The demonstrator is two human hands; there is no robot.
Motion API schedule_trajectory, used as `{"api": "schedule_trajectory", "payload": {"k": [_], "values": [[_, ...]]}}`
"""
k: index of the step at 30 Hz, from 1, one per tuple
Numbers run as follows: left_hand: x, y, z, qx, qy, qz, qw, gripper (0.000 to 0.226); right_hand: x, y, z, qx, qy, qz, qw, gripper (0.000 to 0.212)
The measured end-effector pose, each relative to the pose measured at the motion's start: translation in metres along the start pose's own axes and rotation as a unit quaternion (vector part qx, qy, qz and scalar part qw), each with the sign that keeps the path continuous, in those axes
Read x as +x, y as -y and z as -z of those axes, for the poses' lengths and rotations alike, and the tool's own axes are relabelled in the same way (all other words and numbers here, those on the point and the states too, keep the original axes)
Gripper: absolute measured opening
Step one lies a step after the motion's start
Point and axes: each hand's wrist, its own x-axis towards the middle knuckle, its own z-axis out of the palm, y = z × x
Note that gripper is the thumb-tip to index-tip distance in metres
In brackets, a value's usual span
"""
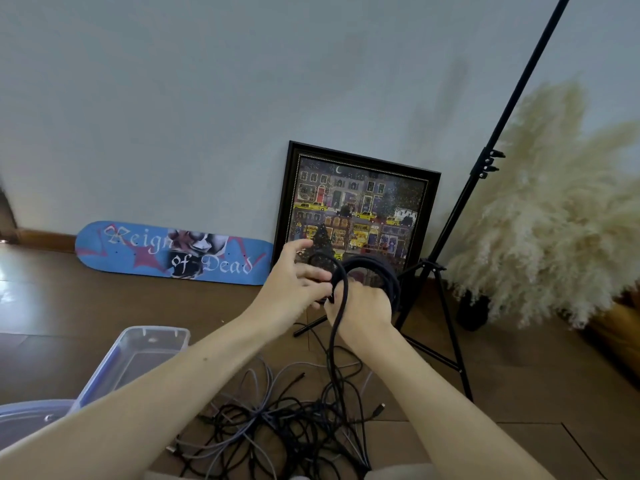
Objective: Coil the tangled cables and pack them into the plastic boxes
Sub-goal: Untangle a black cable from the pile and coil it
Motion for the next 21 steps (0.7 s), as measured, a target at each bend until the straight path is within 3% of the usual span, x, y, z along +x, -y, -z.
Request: {"api": "schedule_trajectory", "payload": {"k": [2,5,7,9,12,15,18,21], "values": [[-0.001,0.002,-0.005,-0.034,-0.024,0.034,0.999,0.057,0.002,-0.003,0.001,0.091,0.01,-0.025,0.995,0.025],[0.002,0.006,-0.007,-0.006,-0.073,0.079,0.994,0.044,0.007,-0.009,0.001,0.228,0.034,-0.043,0.972,0.038],[0.006,0.007,-0.005,0.014,-0.05,0.119,0.992,0.038,0.009,-0.011,0.0,0.265,0.067,-0.019,0.962,0.042],[0.008,0.01,-0.002,0.028,0.017,0.169,0.985,0.033,0.008,-0.01,-0.001,0.349,0.116,0.027,0.93,0.036],[0.007,0.017,0.001,-0.013,0.086,0.212,0.973,0.068,0.001,-0.005,0.004,0.475,0.172,0.093,0.858,0.03],[0.007,0.02,0.003,-0.06,0.095,0.215,0.97,0.085,-0.007,0.002,0.01,0.494,0.21,0.11,0.836,0.031],[0.009,0.02,0.003,-0.127,0.072,0.204,0.968,0.057,-0.005,0.007,0.008,0.504,0.197,0.106,0.834,0.031],[0.008,0.014,-0.006,-0.154,0.0,0.211,0.965,0.035,-0.004,0.014,0.004,0.535,0.177,0.106,0.819,0.024]]}}
